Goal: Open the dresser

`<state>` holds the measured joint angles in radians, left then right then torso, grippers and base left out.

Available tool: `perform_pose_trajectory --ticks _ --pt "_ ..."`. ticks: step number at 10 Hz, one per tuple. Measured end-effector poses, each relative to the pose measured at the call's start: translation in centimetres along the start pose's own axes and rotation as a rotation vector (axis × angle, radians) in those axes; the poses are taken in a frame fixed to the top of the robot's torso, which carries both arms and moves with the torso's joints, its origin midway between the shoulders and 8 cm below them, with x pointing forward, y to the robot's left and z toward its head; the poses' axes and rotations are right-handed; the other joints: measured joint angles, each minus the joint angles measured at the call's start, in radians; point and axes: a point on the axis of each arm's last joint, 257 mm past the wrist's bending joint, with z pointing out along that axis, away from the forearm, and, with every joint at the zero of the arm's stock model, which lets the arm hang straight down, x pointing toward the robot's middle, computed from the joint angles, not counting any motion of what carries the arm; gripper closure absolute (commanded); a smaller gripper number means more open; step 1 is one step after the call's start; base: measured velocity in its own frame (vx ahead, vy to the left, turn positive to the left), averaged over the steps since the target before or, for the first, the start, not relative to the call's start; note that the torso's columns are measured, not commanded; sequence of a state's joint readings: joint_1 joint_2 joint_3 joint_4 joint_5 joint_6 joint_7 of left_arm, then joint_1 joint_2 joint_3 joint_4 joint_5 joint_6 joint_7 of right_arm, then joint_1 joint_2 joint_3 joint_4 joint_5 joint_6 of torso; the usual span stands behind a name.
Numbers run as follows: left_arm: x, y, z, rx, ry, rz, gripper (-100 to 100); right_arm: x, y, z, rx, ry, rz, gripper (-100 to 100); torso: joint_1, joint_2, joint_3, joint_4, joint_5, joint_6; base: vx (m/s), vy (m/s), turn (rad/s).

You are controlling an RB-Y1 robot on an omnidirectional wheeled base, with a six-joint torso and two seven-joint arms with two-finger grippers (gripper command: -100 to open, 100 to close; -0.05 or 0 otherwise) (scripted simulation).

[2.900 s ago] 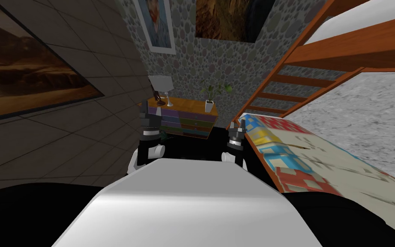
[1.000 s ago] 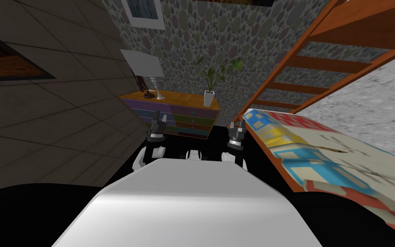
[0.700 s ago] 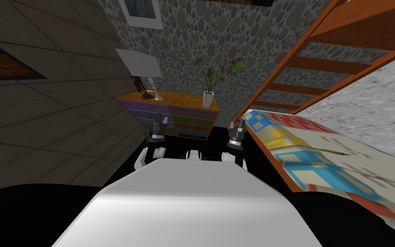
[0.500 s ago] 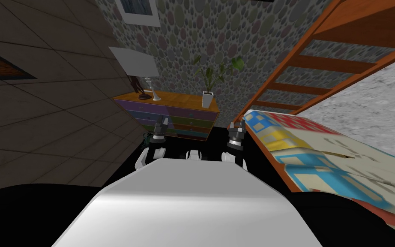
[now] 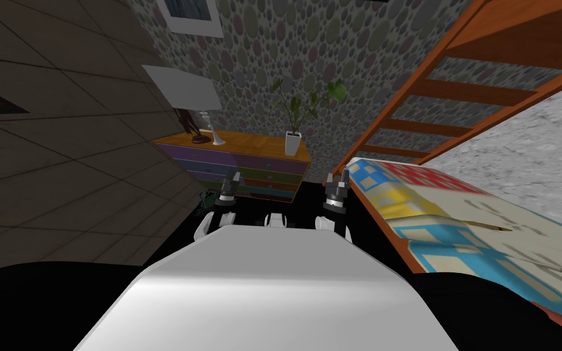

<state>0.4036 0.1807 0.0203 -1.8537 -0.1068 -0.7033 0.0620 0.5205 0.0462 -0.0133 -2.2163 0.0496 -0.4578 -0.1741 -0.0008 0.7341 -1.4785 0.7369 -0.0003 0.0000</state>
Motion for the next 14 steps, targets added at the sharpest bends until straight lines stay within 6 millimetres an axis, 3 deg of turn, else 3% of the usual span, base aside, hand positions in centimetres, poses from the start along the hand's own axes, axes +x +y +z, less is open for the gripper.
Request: perform_pose_trajectory --ticks 14 --pt "1.8 9.3 -6.9 -0.136 0.028 0.037 -100 0.0 0.0 0.0 0.000 0.000 0.000 0 0.000 0.003 0.002 0.001 0.000 0.000 0.107 -0.051 -0.010"
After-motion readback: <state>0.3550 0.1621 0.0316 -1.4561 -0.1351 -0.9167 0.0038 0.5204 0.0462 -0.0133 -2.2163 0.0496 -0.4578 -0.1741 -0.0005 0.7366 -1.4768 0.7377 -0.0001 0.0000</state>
